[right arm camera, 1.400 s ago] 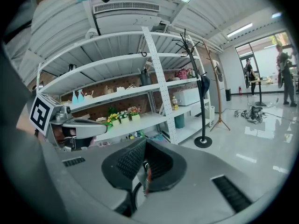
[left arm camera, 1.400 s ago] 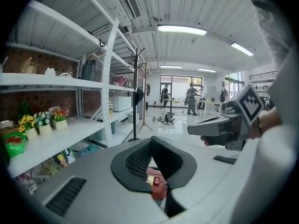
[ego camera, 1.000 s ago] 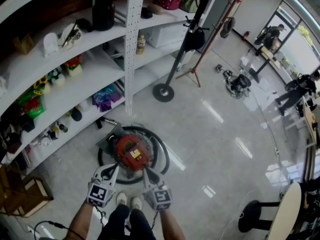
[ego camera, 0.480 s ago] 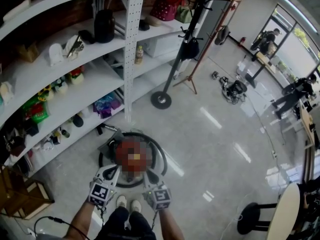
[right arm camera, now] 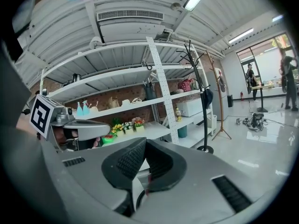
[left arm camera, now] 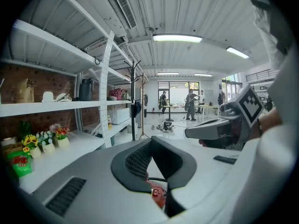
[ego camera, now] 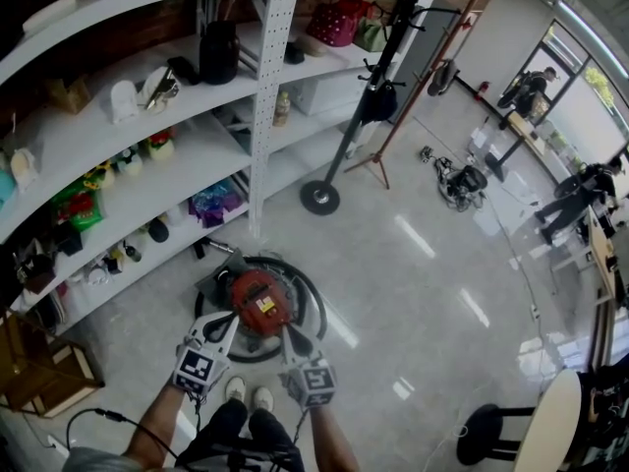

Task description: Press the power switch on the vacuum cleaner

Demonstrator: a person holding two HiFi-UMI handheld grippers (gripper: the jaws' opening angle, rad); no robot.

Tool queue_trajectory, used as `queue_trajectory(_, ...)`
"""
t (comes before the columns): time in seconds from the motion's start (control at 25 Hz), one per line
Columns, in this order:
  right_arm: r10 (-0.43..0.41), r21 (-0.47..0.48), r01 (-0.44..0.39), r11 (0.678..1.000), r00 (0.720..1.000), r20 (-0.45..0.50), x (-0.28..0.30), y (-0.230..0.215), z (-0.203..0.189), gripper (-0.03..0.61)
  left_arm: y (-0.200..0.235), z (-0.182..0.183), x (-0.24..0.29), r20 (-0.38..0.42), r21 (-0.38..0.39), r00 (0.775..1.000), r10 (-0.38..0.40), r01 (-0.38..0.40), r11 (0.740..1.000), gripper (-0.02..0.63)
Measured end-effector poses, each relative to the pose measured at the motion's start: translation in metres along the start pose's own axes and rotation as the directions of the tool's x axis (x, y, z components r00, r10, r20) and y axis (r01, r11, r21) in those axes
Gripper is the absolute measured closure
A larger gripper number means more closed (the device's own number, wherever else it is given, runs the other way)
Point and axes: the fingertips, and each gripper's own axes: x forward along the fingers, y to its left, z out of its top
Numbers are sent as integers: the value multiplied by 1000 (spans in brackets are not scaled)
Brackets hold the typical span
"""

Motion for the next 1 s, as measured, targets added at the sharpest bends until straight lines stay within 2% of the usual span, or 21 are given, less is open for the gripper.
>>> queue_trajectory(0.16,0,-12,0,1000,1000,16,-3,0,9,567,-2,14,-2,27,-12,1000,3,-3,1000,607)
queue_trajectory(0.28,-7,-18,7,1000,1000,28,-8,4,16,566,-2,20,-6,23,32,1000,-5,5,999,607)
queue_trajectory(0.48,-6,-29,7,1000,999,47,-20,7,29,567,-5,44,-13,61,27,998,4,-6,1000,607)
queue_trajectory(0.72,-27,-57,33,998,994,109,-41,15,62,566,-10,63,-24,89,68,996,-13,7,998,607)
queue_trajectory(1.0,-44,-33,49,998,989,144,-63,11,75,567,-14,84,-40,123,73,992,-4,-5,997,607)
